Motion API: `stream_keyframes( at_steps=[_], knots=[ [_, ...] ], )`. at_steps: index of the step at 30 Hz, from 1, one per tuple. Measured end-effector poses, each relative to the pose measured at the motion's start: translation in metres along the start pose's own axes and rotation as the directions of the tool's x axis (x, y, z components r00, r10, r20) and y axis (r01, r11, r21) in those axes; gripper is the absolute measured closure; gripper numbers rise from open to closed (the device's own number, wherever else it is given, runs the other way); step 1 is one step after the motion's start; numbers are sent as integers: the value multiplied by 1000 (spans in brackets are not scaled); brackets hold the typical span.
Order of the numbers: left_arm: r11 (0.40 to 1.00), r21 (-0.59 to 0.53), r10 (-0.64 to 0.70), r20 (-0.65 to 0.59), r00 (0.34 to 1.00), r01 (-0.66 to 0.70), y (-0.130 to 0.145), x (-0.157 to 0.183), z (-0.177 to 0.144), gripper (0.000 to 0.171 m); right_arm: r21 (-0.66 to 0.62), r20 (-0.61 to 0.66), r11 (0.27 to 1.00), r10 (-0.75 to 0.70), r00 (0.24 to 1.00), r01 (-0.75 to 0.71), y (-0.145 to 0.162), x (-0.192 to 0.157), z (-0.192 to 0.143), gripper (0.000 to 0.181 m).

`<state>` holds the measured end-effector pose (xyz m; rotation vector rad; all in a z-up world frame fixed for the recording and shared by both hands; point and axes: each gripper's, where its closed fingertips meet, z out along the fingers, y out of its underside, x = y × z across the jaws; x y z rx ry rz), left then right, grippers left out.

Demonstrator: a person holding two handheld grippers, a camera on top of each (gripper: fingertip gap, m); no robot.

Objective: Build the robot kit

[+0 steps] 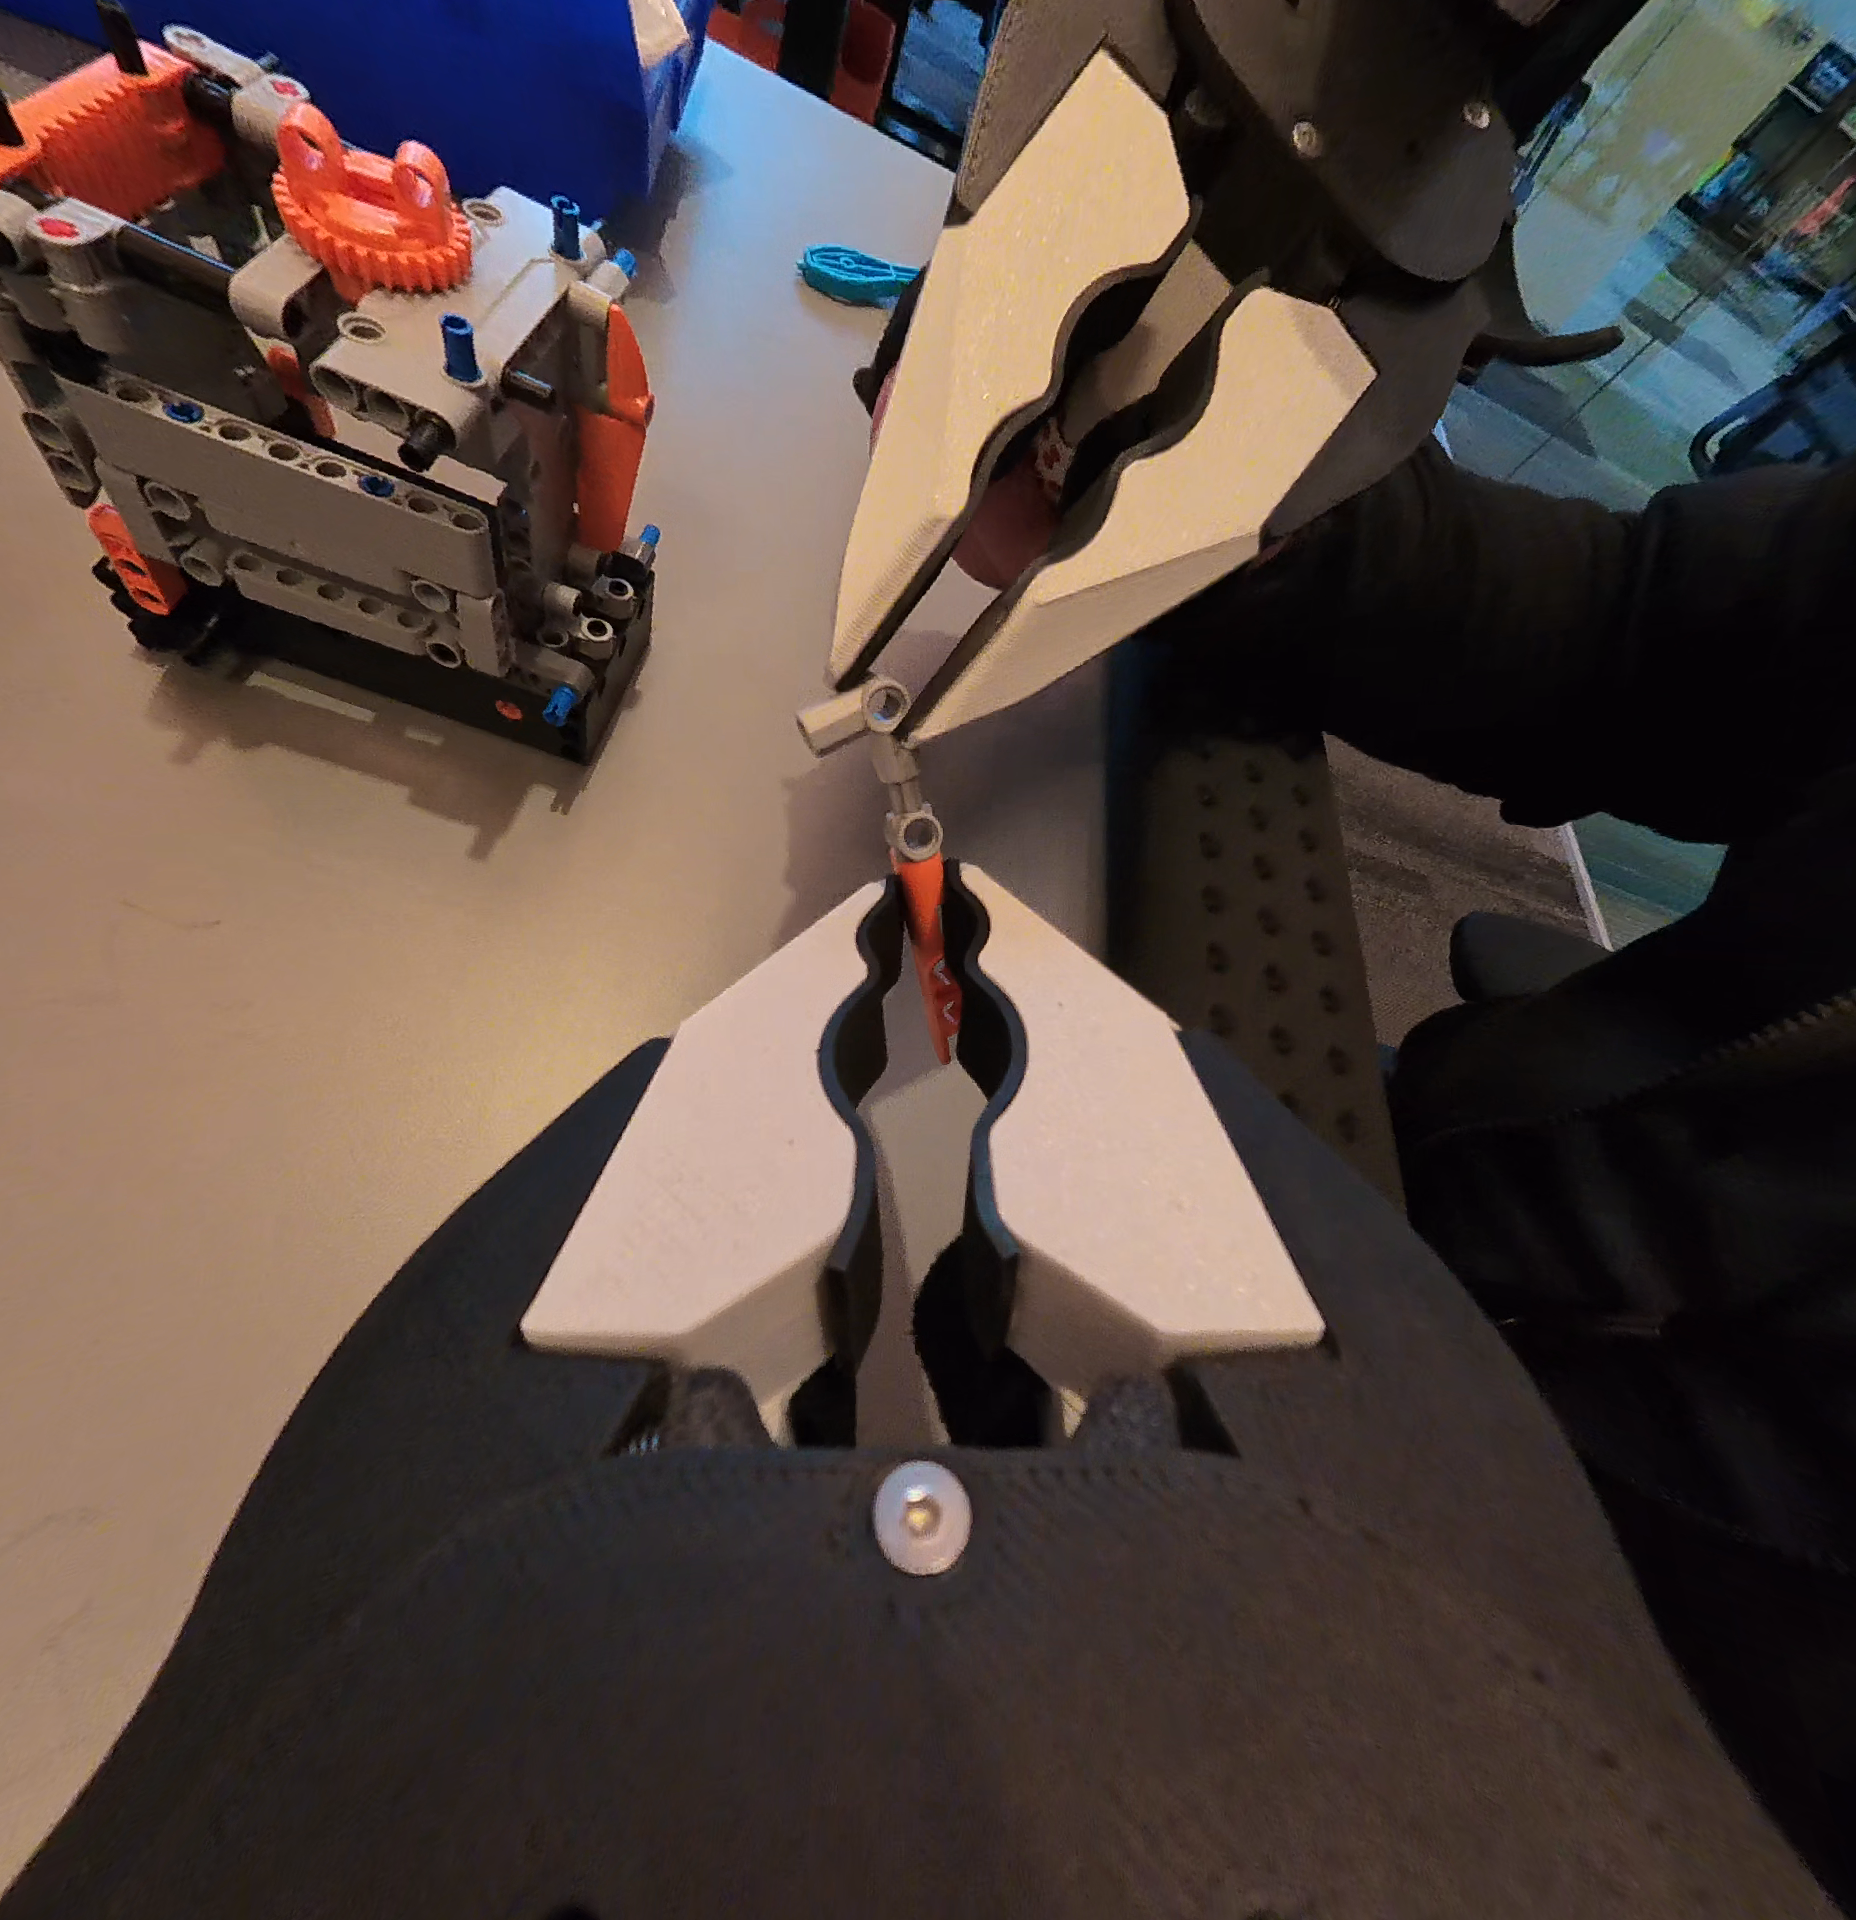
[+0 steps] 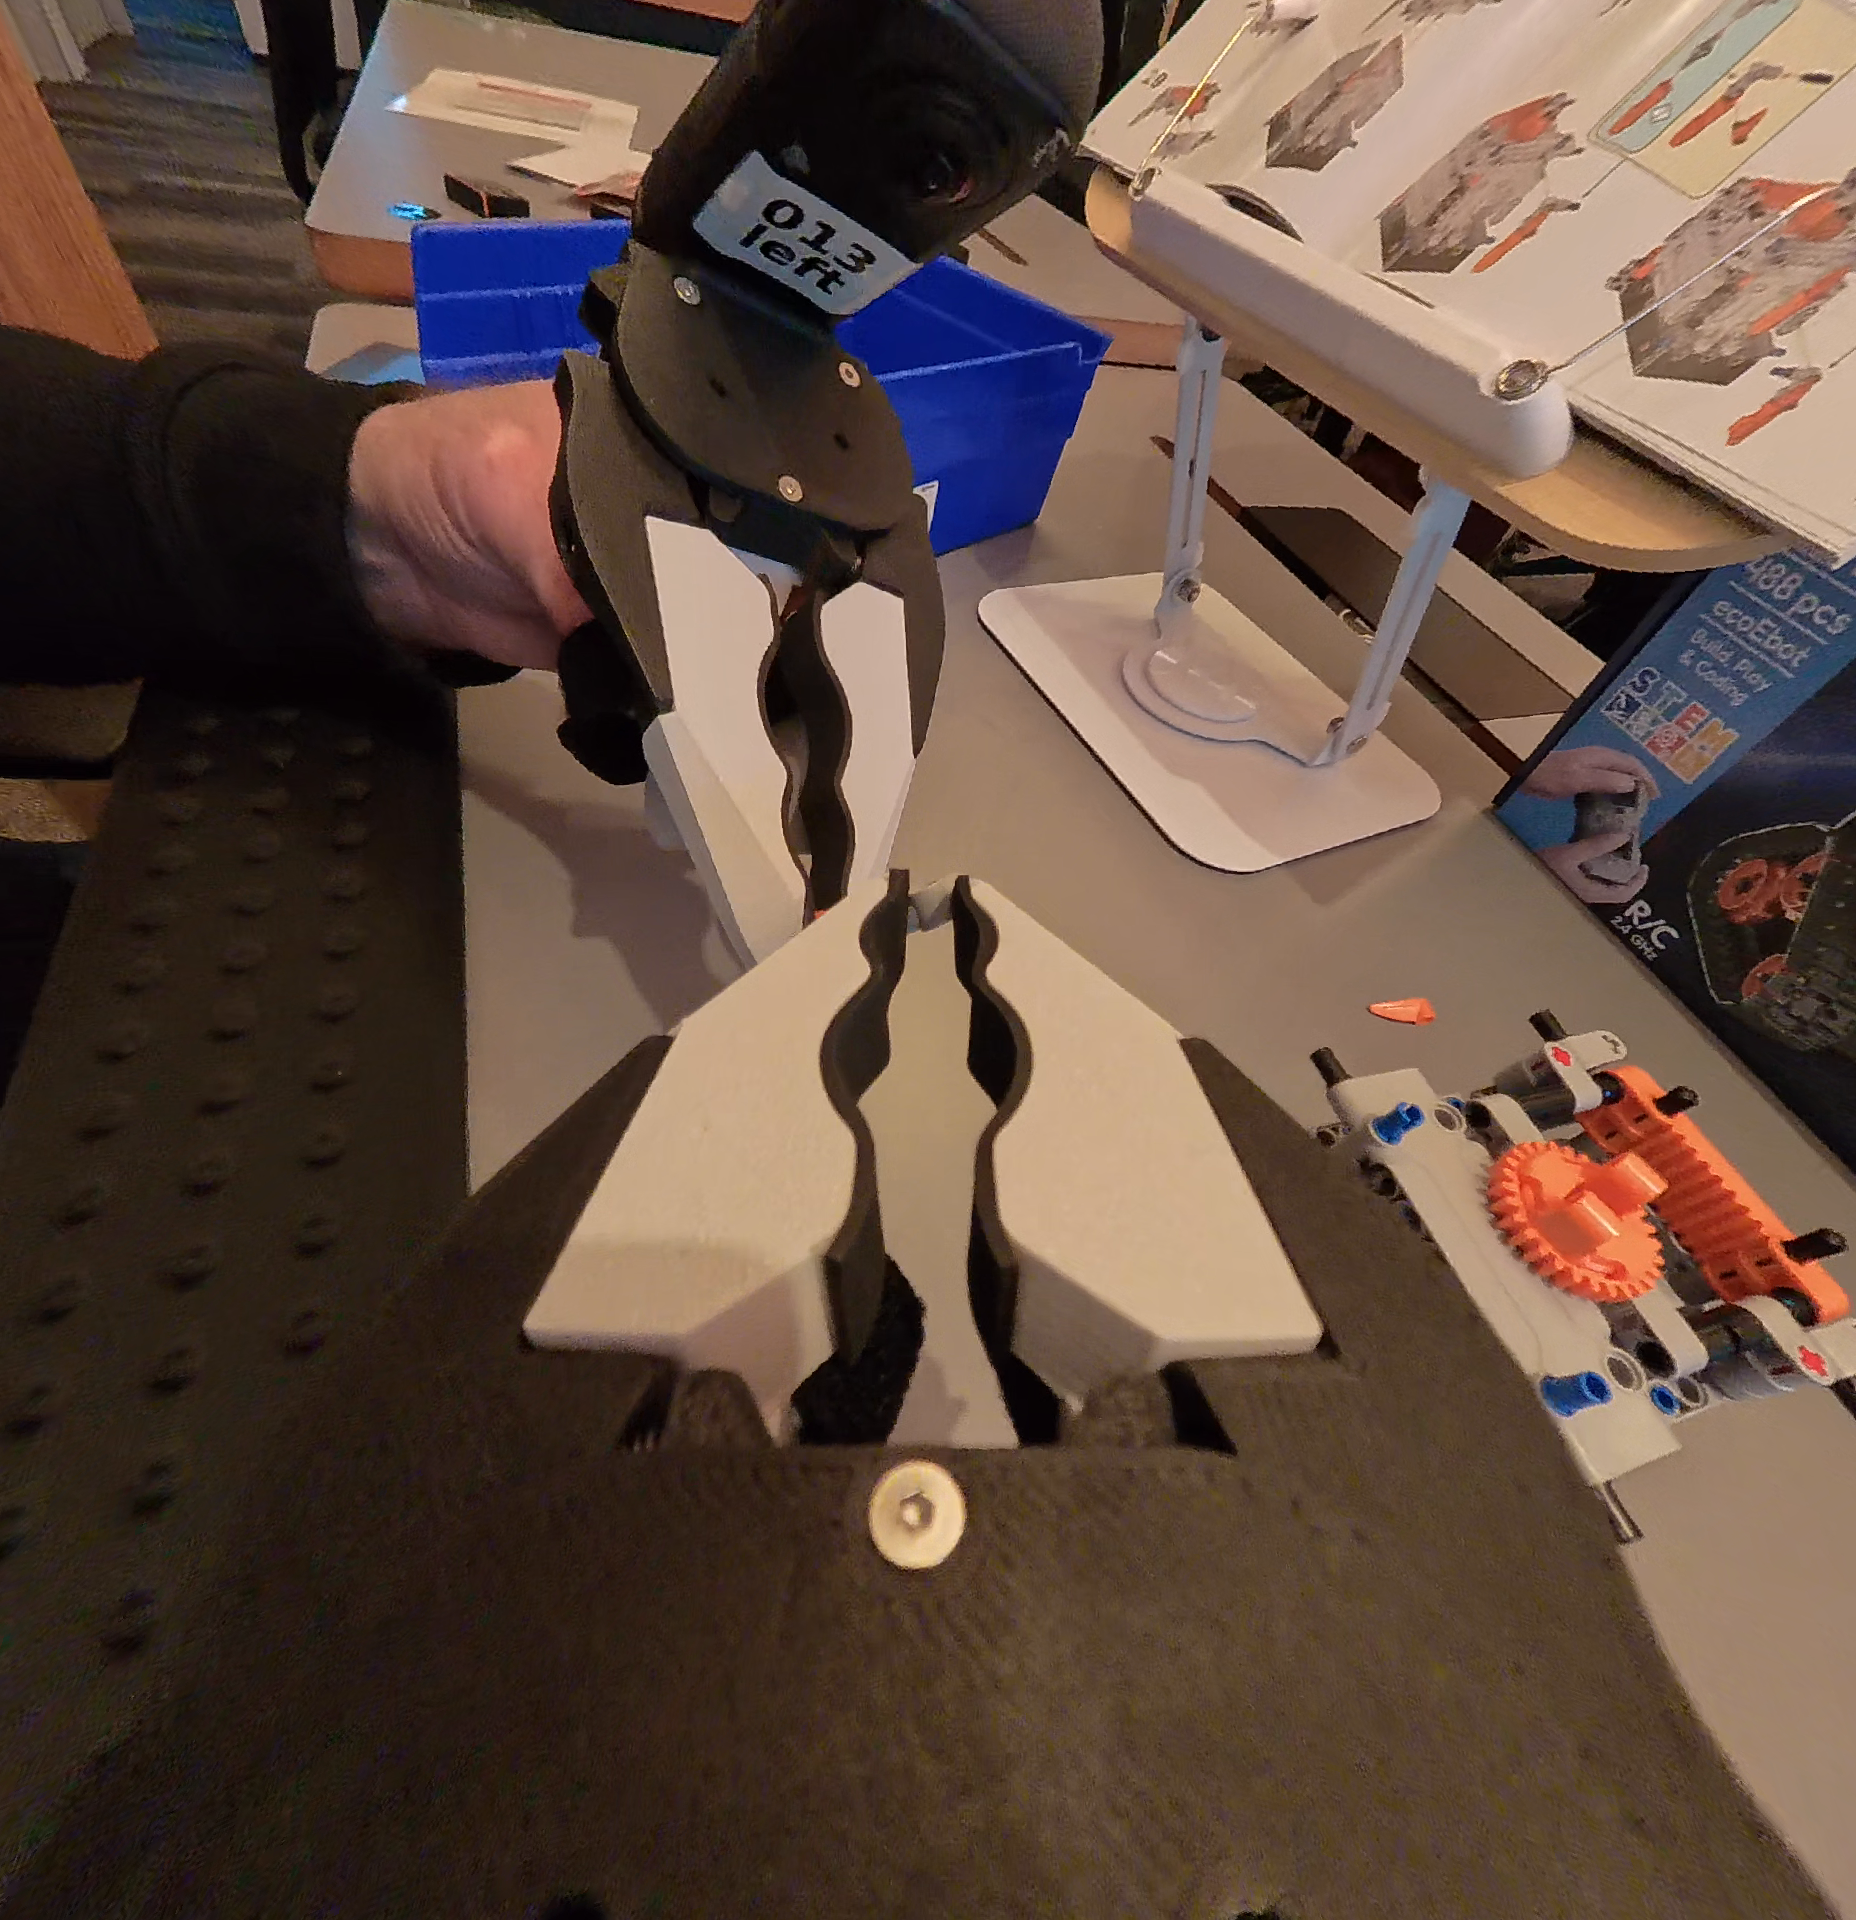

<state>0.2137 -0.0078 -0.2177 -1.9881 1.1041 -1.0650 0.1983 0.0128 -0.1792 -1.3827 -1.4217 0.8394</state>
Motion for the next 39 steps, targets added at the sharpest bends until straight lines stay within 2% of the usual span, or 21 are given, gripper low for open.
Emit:
stream_keyframes(
  at_steps=[3,19,31,39],
  knots=[
    [1000,-1,-8,1,1000,8,1,-1,1,167,-6,-10,1000,2,1000,-2,2,1,1,175],
    [988,143,-55,9,998,53,-21,-1,-5,168,87,-148,995,56,987,-43,-12,15,-4,176],
    [989,133,-59,1,998,58,-20,0,-5,168,52,-185,998,-28,982,38,-12,12,-4,176],
    [992,114,-49,0,999,48,-18,1,-3,168,33,-163,998,-45,986,51,-10,7,-3,176]
  ],
)
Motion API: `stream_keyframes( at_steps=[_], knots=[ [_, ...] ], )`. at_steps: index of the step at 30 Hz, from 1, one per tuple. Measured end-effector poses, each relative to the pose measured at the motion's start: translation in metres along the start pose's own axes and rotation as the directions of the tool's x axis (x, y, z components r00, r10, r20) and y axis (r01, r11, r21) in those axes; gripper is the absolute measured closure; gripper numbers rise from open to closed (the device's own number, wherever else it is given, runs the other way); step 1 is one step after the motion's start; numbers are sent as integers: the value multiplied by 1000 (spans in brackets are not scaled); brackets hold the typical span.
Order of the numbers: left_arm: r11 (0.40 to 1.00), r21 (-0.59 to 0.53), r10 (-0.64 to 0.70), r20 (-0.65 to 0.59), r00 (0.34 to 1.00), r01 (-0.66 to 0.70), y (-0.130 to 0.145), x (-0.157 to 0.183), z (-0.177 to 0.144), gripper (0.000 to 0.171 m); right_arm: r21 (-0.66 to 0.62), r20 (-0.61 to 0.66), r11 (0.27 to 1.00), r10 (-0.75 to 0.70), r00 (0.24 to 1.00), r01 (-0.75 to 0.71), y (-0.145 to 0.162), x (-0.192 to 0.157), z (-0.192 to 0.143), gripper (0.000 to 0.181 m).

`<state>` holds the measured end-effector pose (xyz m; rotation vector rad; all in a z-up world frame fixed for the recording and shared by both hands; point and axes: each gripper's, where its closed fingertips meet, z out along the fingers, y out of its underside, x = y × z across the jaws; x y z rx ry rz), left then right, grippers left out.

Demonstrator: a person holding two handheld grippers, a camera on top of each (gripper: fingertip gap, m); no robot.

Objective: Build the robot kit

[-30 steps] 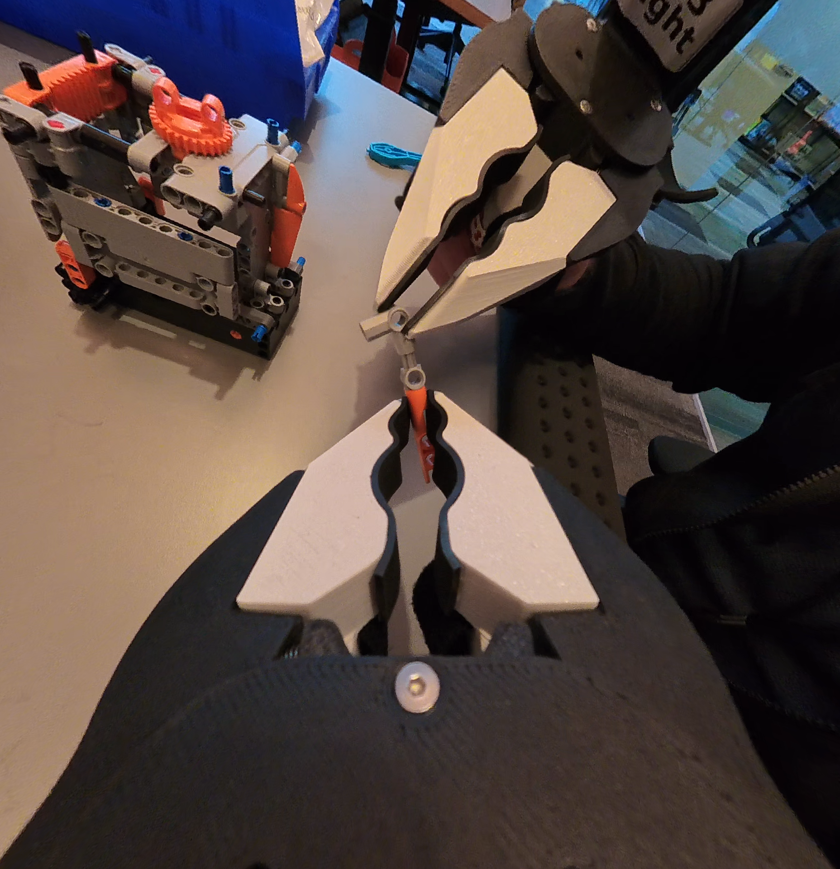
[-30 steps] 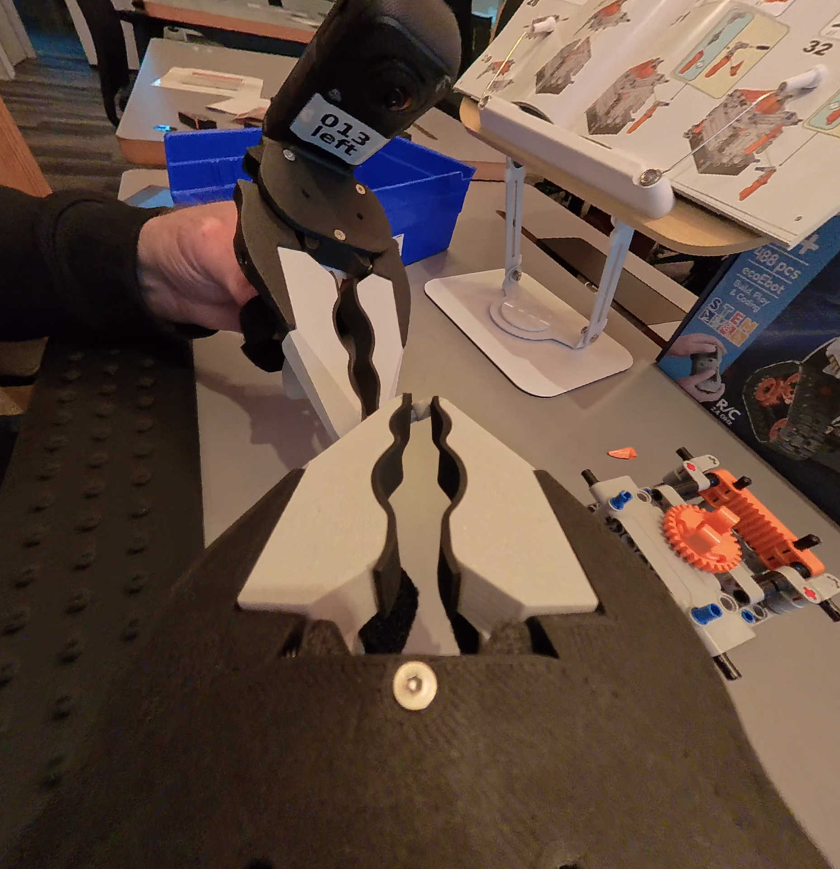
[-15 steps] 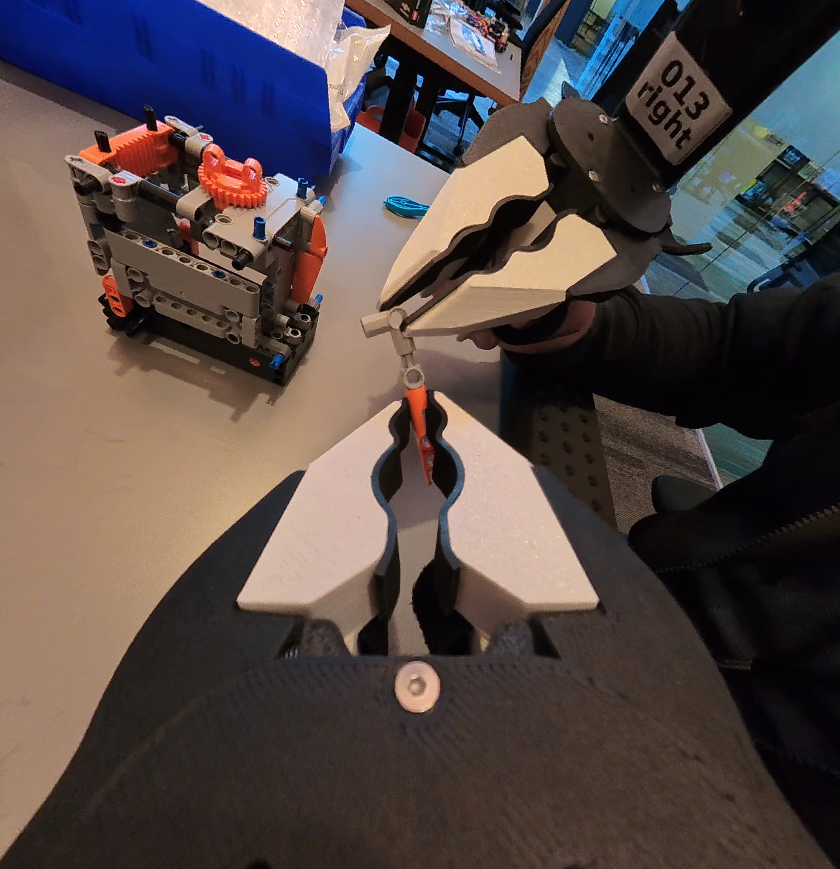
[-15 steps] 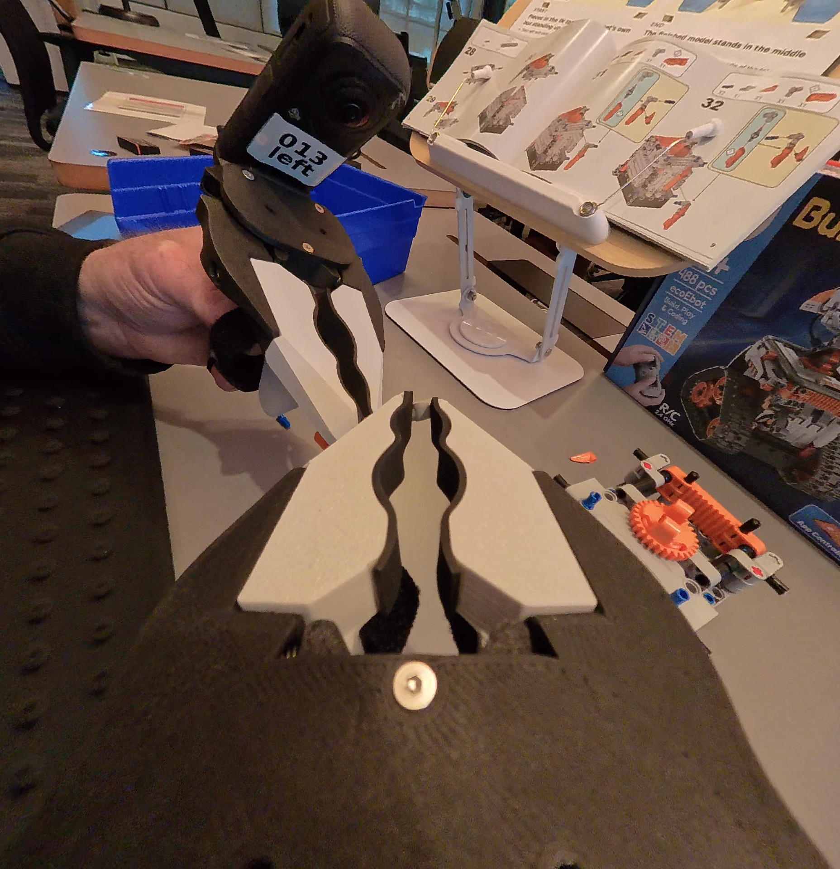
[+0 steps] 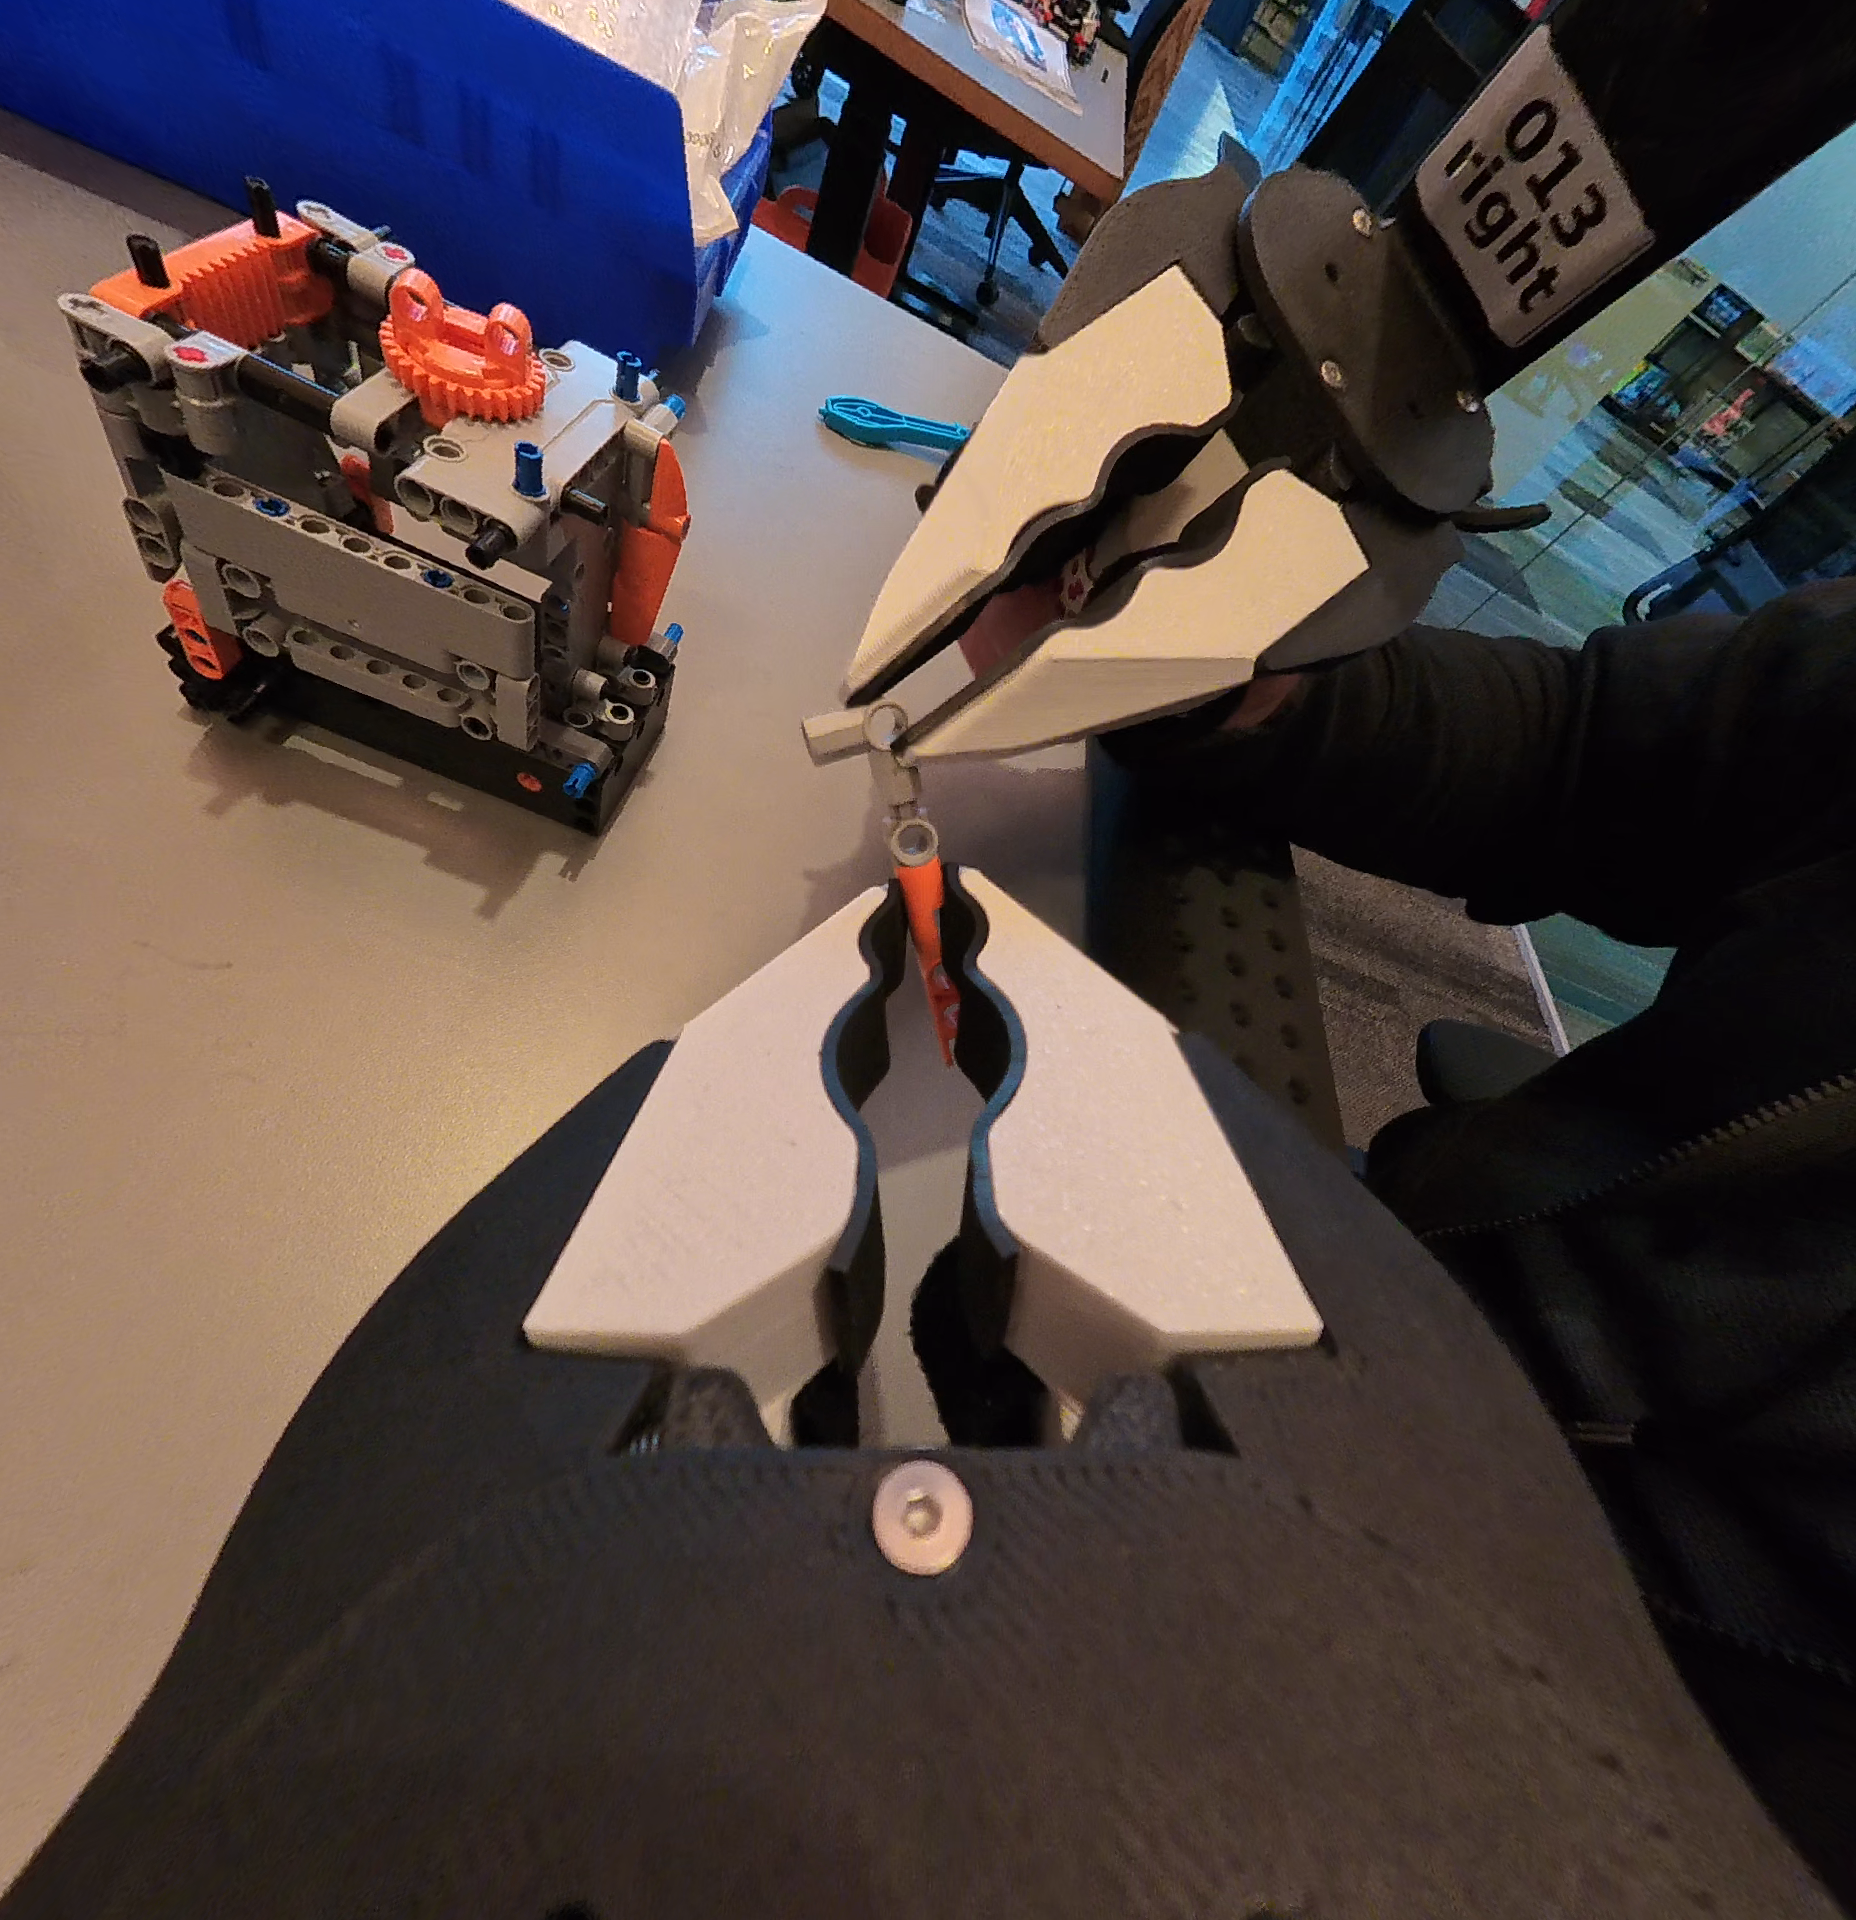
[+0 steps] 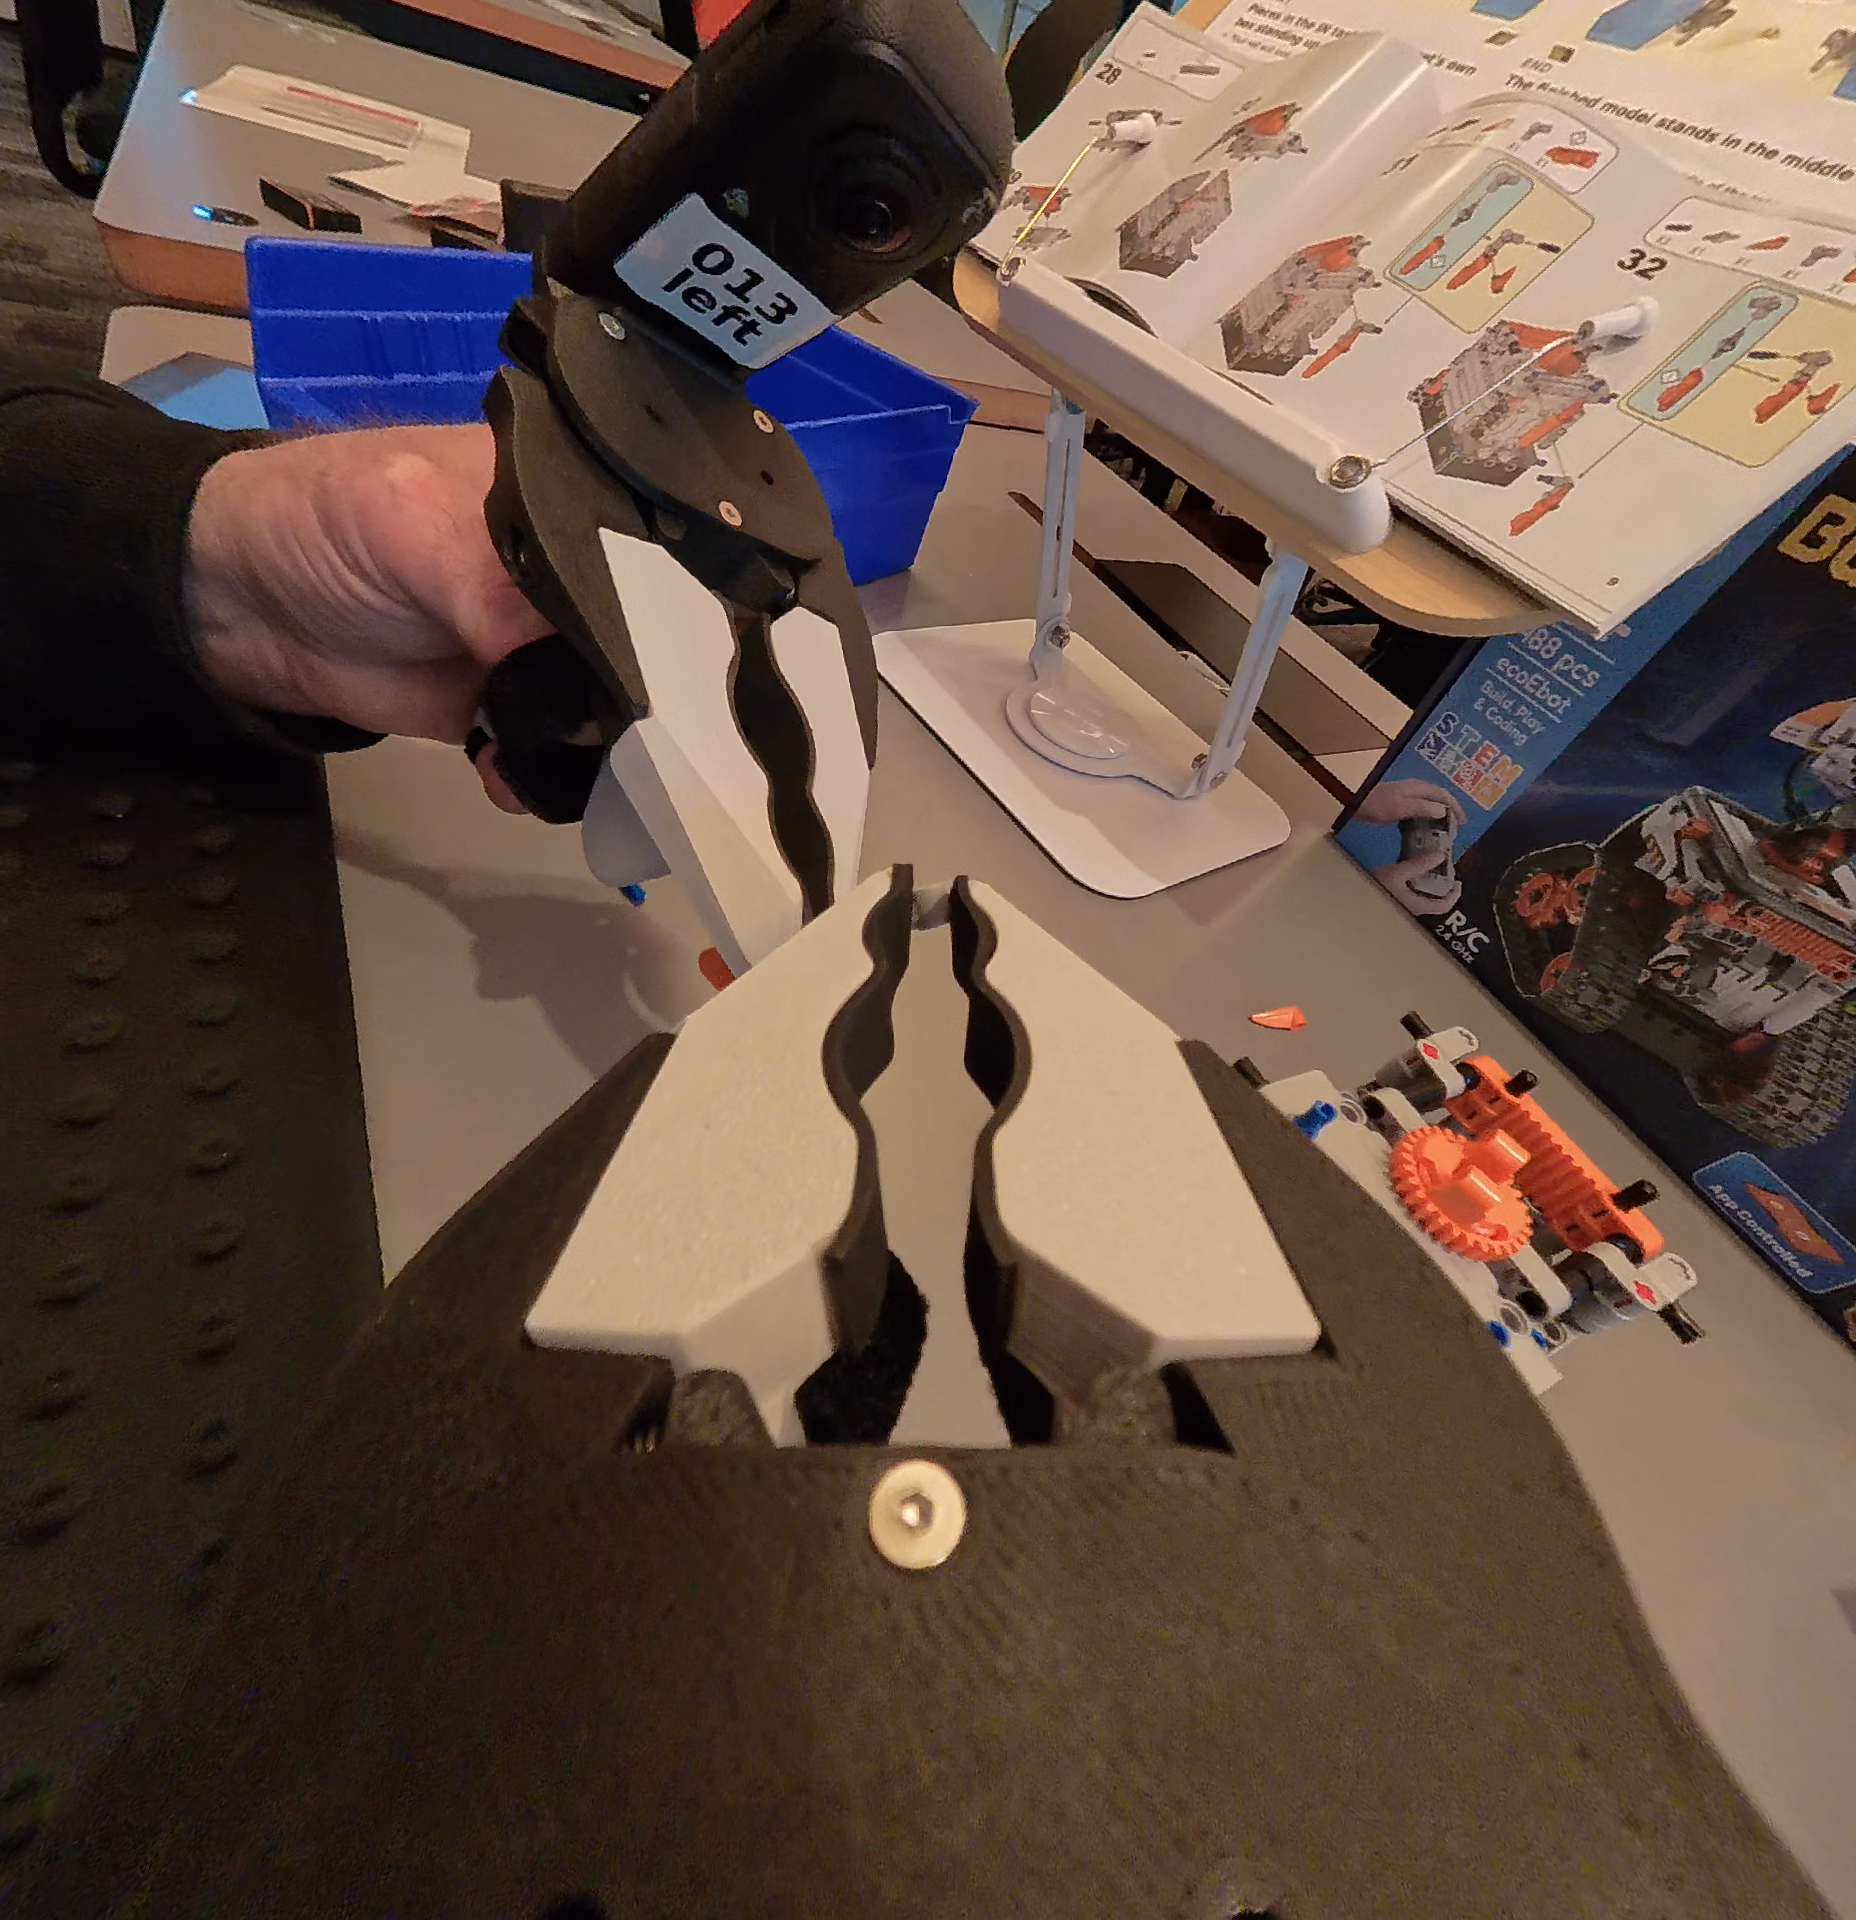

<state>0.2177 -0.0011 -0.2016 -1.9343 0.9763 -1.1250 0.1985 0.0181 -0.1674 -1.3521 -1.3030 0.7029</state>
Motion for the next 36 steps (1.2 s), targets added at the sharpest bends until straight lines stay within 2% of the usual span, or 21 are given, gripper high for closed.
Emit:
stream_keyframes(
  at_steps=[23,28,30,33,36],
  knots=[
    [997,-71,16,59,998,-12,15,-10,7,170,-96,5,990,-105,994,105,15,-9,8,175],
    [995,-58,90,128,988,-83,10,-16,7,168,-66,-3,997,-49,999,49,11,-2,7,174],
    [996,-21,91,142,986,-89,2,-17,3,168,-30,-4,1000,7,1000,-7,5,2,4,168],
    [990,-24,139,199,970,-137,-1,-21,-1,167,5,-19,995,96,995,-96,2,13,0,160],
    [981,-29,190,280,941,-190,-6,-27,-4,167,13,27,977,211,977,-211,2,17,1,155]
  ],
)
